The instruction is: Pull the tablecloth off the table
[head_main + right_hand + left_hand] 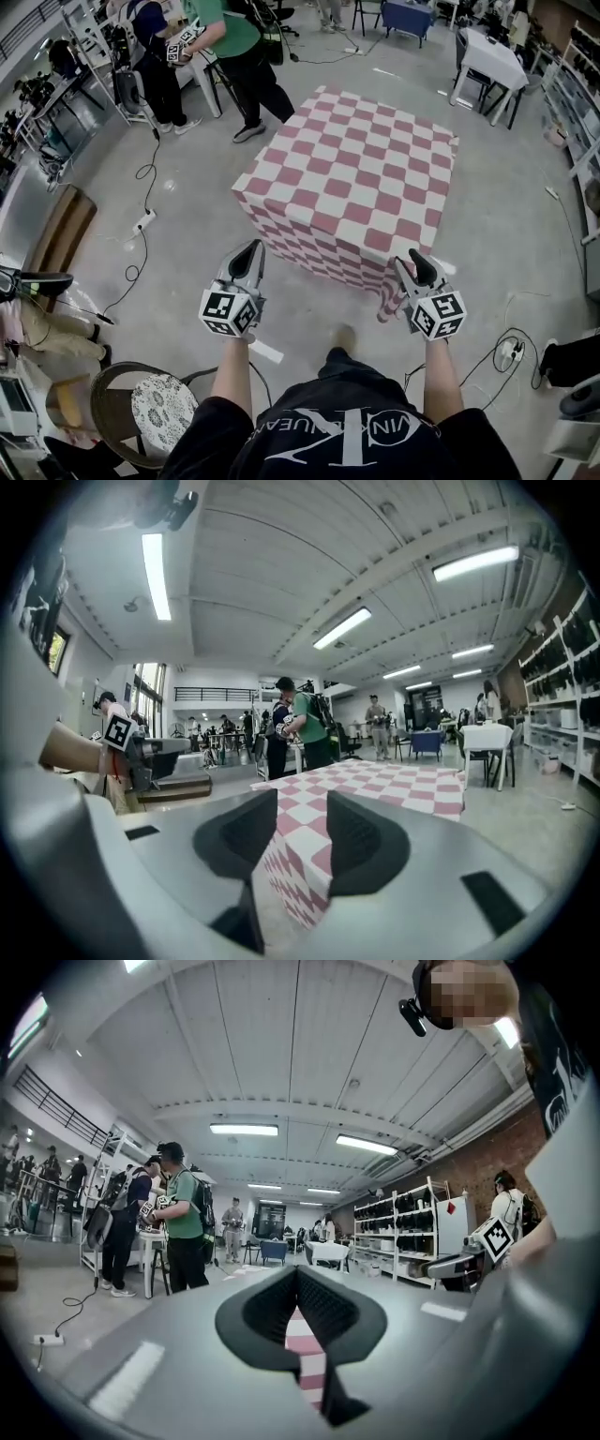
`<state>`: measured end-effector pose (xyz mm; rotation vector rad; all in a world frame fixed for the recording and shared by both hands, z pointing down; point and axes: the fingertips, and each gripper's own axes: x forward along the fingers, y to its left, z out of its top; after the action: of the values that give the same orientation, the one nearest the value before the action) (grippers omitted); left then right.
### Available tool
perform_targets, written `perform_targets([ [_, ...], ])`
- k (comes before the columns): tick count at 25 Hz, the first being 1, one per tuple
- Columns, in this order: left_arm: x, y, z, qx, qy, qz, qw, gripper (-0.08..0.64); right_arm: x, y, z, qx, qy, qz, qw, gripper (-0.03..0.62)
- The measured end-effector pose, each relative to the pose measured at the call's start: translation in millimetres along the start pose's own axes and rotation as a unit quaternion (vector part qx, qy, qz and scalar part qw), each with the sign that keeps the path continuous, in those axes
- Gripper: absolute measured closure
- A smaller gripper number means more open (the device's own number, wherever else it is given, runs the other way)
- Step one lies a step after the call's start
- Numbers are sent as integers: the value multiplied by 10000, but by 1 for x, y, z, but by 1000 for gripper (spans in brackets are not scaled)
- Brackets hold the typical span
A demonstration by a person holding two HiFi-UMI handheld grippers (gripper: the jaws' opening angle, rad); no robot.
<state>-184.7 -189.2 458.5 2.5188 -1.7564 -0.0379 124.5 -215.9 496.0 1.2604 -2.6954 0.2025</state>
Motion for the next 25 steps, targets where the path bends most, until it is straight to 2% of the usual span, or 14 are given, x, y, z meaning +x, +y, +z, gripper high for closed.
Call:
perform_targets([
  [10,112,22,-11,-113,101,-143,9998,548,68,-72,0,35,269,-18,9996,456],
  [20,162,29,-41,-202,561,-605,9964,548,110,-87,-30,211,734,190,9969,455],
  [25,210,46,-58,-296,778,-889,9926,545,136,-98,-43,249,1007,163,9945,454],
])
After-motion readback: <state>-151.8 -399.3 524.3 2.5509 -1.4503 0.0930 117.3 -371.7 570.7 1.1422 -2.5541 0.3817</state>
